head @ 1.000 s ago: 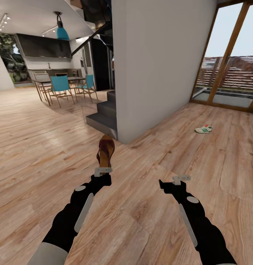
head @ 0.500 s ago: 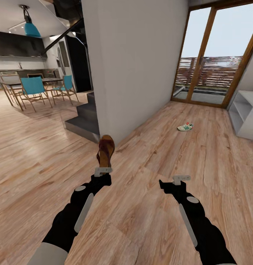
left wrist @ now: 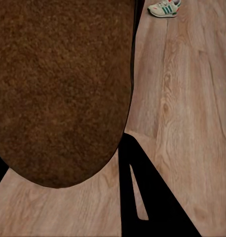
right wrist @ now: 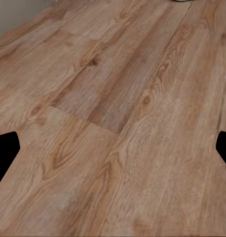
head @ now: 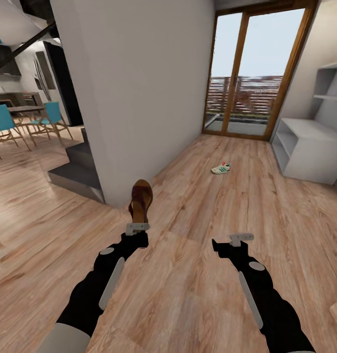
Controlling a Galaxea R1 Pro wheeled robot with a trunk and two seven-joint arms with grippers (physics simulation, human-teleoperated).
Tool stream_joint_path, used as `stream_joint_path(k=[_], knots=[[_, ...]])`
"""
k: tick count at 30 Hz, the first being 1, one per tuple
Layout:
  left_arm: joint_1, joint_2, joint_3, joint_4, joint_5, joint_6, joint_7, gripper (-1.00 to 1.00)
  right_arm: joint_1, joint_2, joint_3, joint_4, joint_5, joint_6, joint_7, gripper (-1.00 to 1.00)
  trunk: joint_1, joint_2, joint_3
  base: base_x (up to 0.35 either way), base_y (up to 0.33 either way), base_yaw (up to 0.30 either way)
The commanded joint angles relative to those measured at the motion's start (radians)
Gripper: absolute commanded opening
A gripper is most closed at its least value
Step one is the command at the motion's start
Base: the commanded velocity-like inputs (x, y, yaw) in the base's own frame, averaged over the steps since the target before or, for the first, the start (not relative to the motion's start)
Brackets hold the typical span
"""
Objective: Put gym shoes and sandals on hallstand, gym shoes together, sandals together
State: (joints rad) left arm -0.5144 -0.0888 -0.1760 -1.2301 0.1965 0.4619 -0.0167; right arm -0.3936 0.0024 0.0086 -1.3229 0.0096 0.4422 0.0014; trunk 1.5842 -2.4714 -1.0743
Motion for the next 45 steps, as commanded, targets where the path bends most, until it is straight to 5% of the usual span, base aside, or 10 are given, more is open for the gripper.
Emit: stream_joint_path(k=[1, 35, 45], knots=[[0.0, 0.0, 0.001, -0.002, 0.003, 0.006, -0.002, -1.0, -0.001, 0.0, 0.0, -0.001, 0.001, 0.005, 0.0, 1.0, 0.0, 0.0, -0.001, 0.283, -0.173, -0.289], [0.0, 0.0, 0.001, 0.0, 0.003, 0.006, -0.002, -1.0, -0.001, 0.001, 0.001, -0.001, 0.001, 0.006, 0.0, 1.0, 0.0, 0.0, -0.001, 0.316, -0.13, -0.287], [0.0, 0.0, 0.001, 0.0, 0.003, 0.006, -0.002, -1.0, -0.001, -0.001, 0.001, -0.001, 0.001, 0.006, 0.0, 1.0, 0.0, 0.0, -0.001, 0.343, -0.091, -0.045]])
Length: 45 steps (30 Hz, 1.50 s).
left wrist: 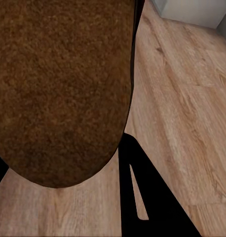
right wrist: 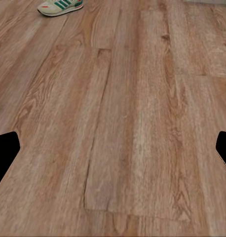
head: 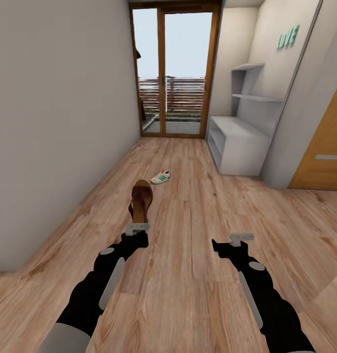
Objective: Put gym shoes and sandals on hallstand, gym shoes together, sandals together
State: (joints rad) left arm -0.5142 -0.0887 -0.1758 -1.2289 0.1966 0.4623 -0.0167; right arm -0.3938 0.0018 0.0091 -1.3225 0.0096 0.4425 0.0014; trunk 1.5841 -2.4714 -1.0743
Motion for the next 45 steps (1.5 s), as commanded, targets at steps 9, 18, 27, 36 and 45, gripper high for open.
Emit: stream_joint_path(k=[9, 18, 27, 36, 45], knots=[[0.0, 0.0, 0.001, -0.001, 0.003, 0.006, -0.002, -1.0, 0.0, 0.0, 0.0, 0.0, 0.001, 0.005, 0.0, 1.0, 0.0, 0.0, -0.001, 0.343, -0.091, -0.001], [-0.001, 0.0, 0.001, -0.001, 0.003, 0.006, -0.002, -1.0, 0.0, 0.0, 0.0, 0.0, 0.001, 0.005, 0.0, 1.0, 0.0, 0.0, -0.001, 0.343, -0.091, 0.0], [-0.001, 0.0, 0.001, -0.001, 0.003, 0.006, -0.002, -1.0, 0.0, 0.0, 0.0, 0.001, 0.0, 0.005, 0.0, 1.0, 0.0, 0.0, -0.001, 0.343, -0.091, 0.0], [-0.001, 0.0, 0.001, -0.001, 0.003, 0.006, -0.002, -1.0, 0.0, 0.0, 0.0, 0.0, 0.0, 0.005, 0.0, 1.0, 0.0, 0.0, -0.001, 0.343, -0.091, 0.0], [0.0, 0.0, 0.001, -0.001, 0.003, 0.006, -0.002, -1.0, 0.0, 0.0, -0.001, 0.0, 0.0, 0.005, 0.0, 1.0, 0.0, 0.0, -0.001, 0.343, -0.091, 0.0]])
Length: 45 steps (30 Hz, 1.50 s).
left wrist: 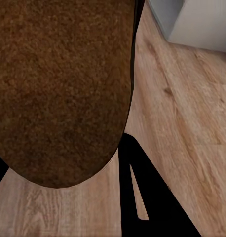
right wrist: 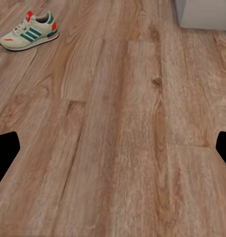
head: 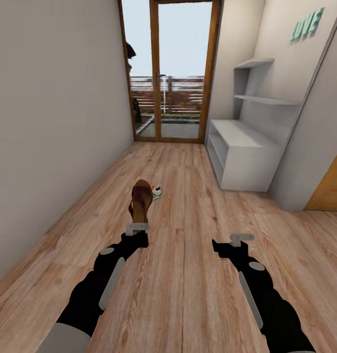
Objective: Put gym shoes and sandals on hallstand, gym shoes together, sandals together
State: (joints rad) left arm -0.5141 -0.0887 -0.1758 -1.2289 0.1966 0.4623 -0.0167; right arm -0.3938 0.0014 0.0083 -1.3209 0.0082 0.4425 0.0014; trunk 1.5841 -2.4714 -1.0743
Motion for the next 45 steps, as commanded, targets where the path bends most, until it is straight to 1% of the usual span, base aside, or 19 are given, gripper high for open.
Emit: stream_joint_path(k=[1, 45], knots=[[-0.001, 0.0, 0.001, -0.001, 0.003, 0.006, -0.002, -1.0, 0.0, 0.0, 0.0, -0.001, 0.001, 0.005, 0.0, 1.0, 0.0, 0.0, -0.001, 0.343, -0.091, 0.0], [0.0, 0.0, 0.001, -0.001, 0.003, 0.006, -0.002, -1.0, 0.0, 0.0, -0.001, -0.001, 0.002, 0.005, 0.0, 1.0, 0.0, 0.0, -0.001, 0.343, -0.091, 0.0]])
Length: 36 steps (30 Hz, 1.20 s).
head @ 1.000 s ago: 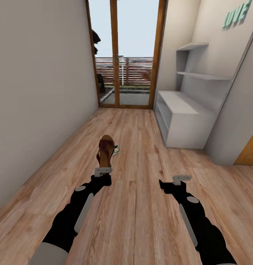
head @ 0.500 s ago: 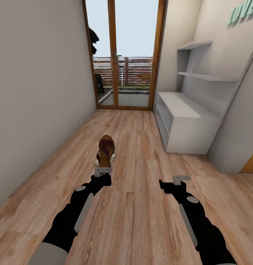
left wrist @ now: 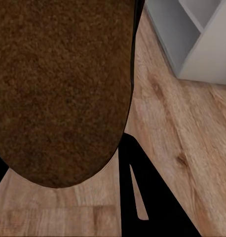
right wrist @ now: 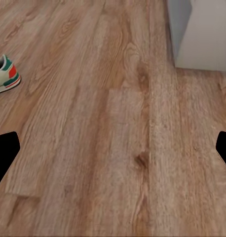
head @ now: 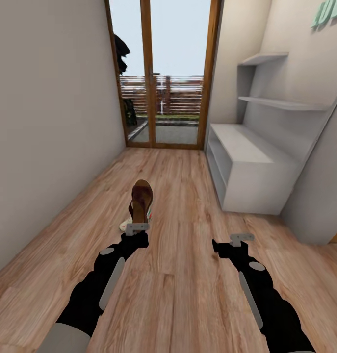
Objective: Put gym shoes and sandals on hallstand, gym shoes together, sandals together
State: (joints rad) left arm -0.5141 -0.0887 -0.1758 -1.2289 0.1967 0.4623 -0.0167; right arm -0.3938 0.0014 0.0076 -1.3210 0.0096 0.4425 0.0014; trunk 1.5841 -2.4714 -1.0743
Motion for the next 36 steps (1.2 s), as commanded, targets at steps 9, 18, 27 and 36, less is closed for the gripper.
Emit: stream_joint_path(k=[9, 18, 27, 36], knots=[[-0.001, 0.0, 0.001, -0.001, 0.003, 0.006, -0.002, -1.0, 0.0, 0.0, 0.0, -0.001, 0.001, 0.005, 0.0, 1.0, 0.0, 0.0, -0.001, 0.343, -0.092, 0.157], [-0.001, 0.0, 0.001, -0.001, 0.003, 0.006, -0.002, -1.0, 0.0, 0.0, 0.0, -0.001, 0.001, 0.005, 0.0, 1.0, 0.0, 0.0, -0.001, 0.336, -0.11, 0.288], [0.0, 0.0, 0.001, -0.001, 0.003, 0.006, -0.002, -1.0, 0.0, 0.0, 0.0, -0.001, 0.001, 0.005, 0.0, 1.0, 0.0, 0.0, -0.001, 0.305, -0.171, 0.296], [0.0, 0.0, 0.001, -0.001, 0.003, 0.006, -0.002, -1.0, 0.0, 0.0, 0.0, -0.001, 0.001, 0.005, 0.0, 1.0, 0.0, 0.0, -0.001, 0.293, -0.177, 0.296]])
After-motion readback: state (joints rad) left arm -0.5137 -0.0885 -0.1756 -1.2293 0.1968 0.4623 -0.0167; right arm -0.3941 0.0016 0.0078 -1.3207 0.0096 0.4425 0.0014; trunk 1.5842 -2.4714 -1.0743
